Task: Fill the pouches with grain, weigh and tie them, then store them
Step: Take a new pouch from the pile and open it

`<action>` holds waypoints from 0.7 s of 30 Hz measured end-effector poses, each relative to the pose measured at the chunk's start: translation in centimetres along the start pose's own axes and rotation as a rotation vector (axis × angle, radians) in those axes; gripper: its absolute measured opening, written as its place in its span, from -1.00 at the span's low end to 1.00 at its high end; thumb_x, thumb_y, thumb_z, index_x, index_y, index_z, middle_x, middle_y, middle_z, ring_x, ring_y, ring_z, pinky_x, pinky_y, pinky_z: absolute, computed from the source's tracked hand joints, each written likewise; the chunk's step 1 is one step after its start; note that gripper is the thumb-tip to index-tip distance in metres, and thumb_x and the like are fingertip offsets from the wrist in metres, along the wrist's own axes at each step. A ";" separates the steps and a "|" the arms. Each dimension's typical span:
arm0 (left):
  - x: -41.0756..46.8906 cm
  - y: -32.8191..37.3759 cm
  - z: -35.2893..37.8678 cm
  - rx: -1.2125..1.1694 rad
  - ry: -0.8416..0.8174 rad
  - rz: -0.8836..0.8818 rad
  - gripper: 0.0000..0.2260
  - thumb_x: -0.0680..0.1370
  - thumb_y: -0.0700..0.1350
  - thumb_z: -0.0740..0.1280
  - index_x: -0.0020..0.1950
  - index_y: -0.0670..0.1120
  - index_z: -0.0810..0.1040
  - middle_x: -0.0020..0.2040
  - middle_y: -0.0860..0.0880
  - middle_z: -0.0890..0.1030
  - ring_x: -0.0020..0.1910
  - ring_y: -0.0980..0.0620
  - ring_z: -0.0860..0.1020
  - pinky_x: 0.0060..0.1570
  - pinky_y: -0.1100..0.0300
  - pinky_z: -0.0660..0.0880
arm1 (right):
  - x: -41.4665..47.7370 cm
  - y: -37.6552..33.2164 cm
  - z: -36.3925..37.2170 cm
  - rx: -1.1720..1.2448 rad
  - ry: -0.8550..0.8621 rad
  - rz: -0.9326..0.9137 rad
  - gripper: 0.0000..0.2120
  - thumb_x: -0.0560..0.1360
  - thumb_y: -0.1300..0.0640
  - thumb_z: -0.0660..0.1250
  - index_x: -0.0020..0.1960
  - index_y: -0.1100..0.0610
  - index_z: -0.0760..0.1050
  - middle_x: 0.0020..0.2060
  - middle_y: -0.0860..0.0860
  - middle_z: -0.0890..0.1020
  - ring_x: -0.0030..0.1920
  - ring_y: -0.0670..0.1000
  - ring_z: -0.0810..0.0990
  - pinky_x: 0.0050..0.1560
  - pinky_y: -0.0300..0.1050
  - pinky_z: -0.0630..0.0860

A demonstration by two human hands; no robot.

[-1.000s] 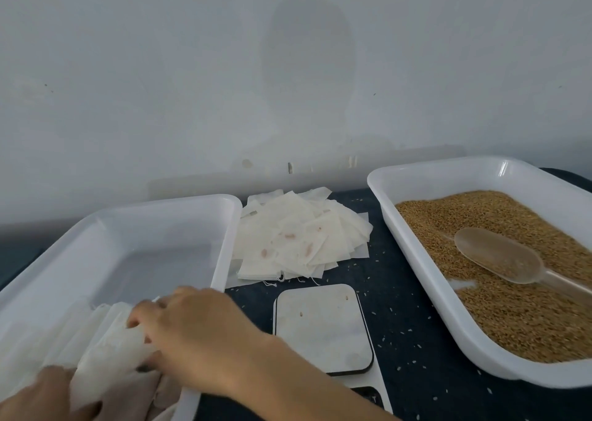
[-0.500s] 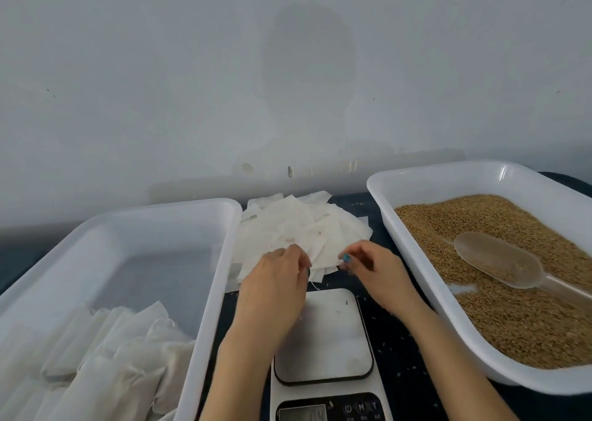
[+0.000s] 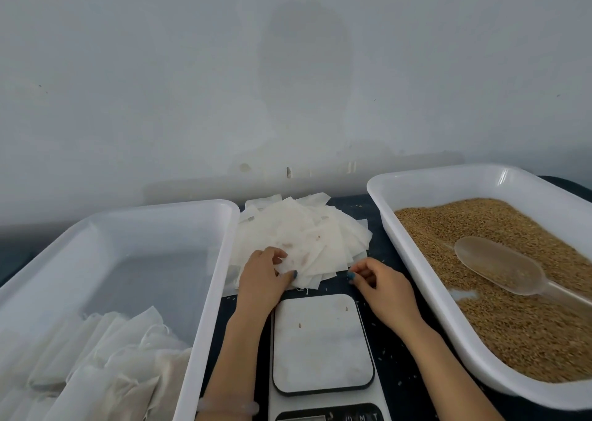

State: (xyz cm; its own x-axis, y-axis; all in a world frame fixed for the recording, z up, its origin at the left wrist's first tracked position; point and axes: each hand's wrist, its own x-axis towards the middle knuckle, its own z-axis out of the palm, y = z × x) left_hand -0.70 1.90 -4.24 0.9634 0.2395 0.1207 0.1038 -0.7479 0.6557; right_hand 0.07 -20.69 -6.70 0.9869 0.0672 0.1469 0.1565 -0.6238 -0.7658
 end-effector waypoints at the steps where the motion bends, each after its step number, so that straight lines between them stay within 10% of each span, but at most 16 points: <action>1: -0.1 0.0 -0.1 -0.025 0.014 0.001 -0.78 0.49 -0.11 0.45 0.10 0.02 0.52 0.03 0.05 0.55 -0.14 0.13 0.52 -0.11 0.29 0.40 | 0.0 0.0 0.0 -0.006 -0.002 -0.001 -0.95 0.56 0.02 0.38 -0.07 -0.12 0.55 -0.20 -0.21 0.65 -0.17 -0.27 0.59 -0.22 -0.39 0.42; 8: -0.3 -0.1 -0.6 -0.208 0.129 -0.094 -0.92 0.56 -0.14 0.38 0.01 0.01 0.52 -0.07 0.05 0.59 -0.17 0.16 0.54 -0.17 0.39 0.51 | 0.0 -0.1 0.1 0.011 0.008 0.005 -0.95 0.61 -0.01 0.31 -0.03 -0.15 0.51 -0.22 -0.27 0.65 -0.19 -0.33 0.56 -0.27 -0.39 0.38; 16: 0.4 0.5 0.7 0.130 0.012 0.125 -0.58 0.42 0.18 0.45 0.22 0.17 0.45 0.16 0.17 0.36 0.20 0.09 0.31 0.12 0.28 0.23 | 0.1 -0.1 0.1 0.001 -0.011 -0.010 -0.95 0.58 -0.03 0.36 0.04 -0.15 0.56 -0.18 -0.26 0.65 -0.14 -0.27 0.59 -0.15 -0.32 0.46; 21: 0.9 0.4 0.6 0.101 0.027 0.110 -0.89 0.45 0.03 0.45 -0.13 0.17 0.53 0.09 0.17 0.46 0.12 0.13 0.41 0.06 0.28 0.28 | 0.1 -0.1 0.1 -0.017 -0.014 -0.015 -0.93 0.55 -0.03 0.40 -0.01 -0.19 0.55 -0.19 -0.26 0.62 -0.19 -0.27 0.57 -0.20 -0.34 0.46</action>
State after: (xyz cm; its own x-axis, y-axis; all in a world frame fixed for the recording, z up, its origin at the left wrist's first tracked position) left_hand 0.38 1.48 -4.35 0.9634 0.1683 0.2089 0.0234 -0.8285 0.5595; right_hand 0.15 -20.60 -6.69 0.9849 0.0876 0.1491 0.1705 -0.6358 -0.7528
